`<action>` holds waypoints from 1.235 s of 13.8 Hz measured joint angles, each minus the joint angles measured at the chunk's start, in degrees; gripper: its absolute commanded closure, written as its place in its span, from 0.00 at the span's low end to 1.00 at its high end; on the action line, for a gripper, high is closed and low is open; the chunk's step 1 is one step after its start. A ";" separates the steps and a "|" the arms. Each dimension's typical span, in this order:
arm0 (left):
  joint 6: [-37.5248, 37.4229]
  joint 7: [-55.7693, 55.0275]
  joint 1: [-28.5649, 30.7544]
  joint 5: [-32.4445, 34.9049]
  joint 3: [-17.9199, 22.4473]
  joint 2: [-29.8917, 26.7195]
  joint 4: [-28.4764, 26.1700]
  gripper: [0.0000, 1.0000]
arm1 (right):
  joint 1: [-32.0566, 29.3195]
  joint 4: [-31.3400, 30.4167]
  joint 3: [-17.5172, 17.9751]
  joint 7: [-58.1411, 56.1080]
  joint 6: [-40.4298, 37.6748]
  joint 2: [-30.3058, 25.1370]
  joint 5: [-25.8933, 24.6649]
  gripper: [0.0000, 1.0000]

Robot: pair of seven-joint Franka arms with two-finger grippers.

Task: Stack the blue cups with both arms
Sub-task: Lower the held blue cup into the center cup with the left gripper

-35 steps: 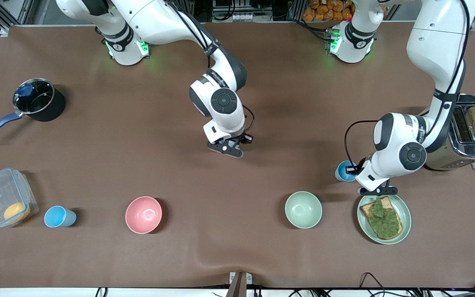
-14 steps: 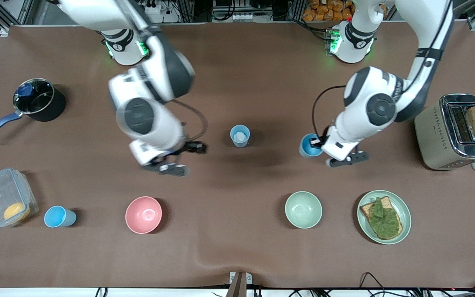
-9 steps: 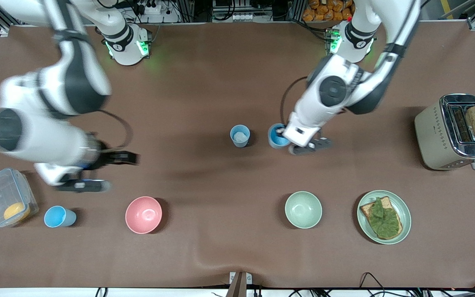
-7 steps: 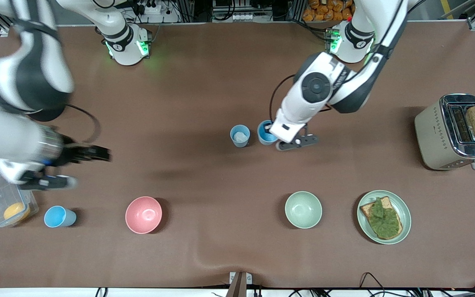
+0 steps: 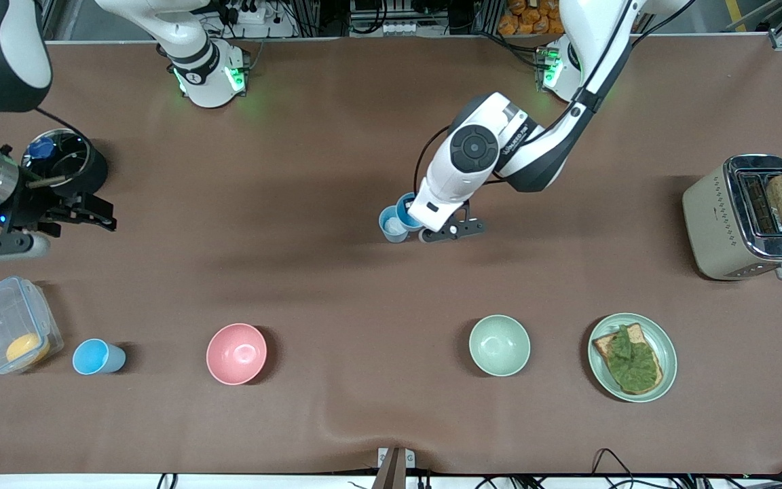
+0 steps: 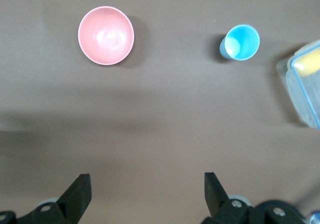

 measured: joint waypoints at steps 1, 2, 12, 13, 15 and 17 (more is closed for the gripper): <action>0.00 -0.22 -0.38 0.00 0.01 0.17 0.37 1.00 | -1.44 -4.95 0.76 -1.35 3.78 -2.42 -0.05 0.00; 0.00 -0.34 -0.69 0.00 0.01 0.41 0.82 1.00 | -2.53 -8.48 1.24 -2.06 5.38 -4.21 -0.05 0.00; 0.00 -4.37 -3.70 2.72 0.29 4.44 3.05 1.00 | -3.33 -5.20 1.67 -2.19 -2.10 -7.09 -0.36 0.00; 0.00 -4.37 -3.70 2.73 0.32 4.70 3.36 1.00 | -3.33 -4.34 1.67 -2.18 -2.97 -6.84 -0.36 0.00; 0.00 -4.37 -3.76 2.73 0.32 5.26 3.79 1.00 | -3.34 -3.47 1.71 -2.18 -3.69 -6.46 -0.36 0.00; 0.00 -4.37 -3.83 2.73 0.32 5.89 4.02 1.00 | -3.34 -3.29 1.89 -2.19 -3.76 -6.27 -0.36 0.00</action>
